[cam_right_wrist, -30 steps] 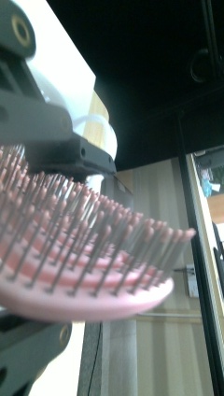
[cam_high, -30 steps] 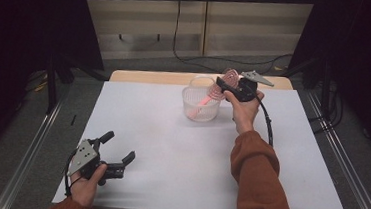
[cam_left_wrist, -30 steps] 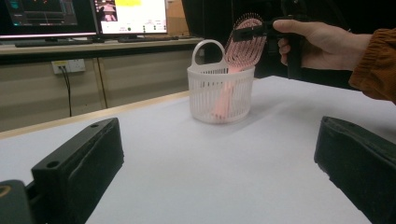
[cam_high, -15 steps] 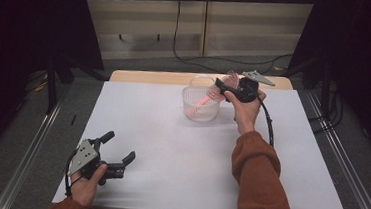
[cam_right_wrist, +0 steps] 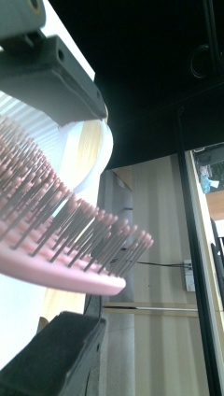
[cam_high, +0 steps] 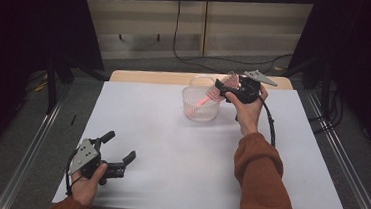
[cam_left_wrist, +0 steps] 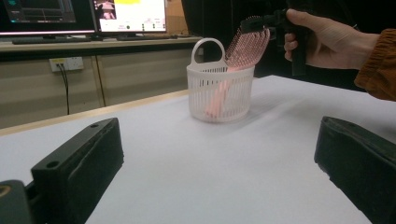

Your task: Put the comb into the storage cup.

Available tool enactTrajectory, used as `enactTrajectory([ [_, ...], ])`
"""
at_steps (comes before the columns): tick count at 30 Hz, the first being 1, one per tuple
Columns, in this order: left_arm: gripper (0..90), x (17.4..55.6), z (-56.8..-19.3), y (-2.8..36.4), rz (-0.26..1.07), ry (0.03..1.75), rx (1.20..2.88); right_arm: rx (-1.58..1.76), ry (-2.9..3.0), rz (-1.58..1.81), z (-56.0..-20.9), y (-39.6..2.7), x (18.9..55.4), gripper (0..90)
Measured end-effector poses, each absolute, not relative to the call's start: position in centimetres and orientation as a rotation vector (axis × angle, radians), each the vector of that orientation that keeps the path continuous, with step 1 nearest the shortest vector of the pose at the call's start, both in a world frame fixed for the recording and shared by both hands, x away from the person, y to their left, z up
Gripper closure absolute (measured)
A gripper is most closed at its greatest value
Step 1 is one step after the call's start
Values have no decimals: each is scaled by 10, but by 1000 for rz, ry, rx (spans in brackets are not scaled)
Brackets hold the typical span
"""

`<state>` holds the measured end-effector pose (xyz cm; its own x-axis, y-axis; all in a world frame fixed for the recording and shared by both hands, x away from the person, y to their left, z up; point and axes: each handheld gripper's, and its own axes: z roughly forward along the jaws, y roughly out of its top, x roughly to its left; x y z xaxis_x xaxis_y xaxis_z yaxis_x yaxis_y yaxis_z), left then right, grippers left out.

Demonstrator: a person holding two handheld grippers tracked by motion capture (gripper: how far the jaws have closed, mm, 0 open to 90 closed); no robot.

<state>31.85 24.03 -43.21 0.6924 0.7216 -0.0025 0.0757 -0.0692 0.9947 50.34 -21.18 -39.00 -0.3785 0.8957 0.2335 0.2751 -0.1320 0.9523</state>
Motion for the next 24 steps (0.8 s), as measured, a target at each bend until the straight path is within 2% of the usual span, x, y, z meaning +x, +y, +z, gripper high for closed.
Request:
enactTrajectory([
  [15, 9, 320, -431, 240, 582, 722, 1509, 1249, 1586, 1494, -381, -217, 490, 0],
  [24, 9, 323, -434, 243, 601, 771, 1535, 1226, 1597, 1453, -381, -221, 481, 4],
])
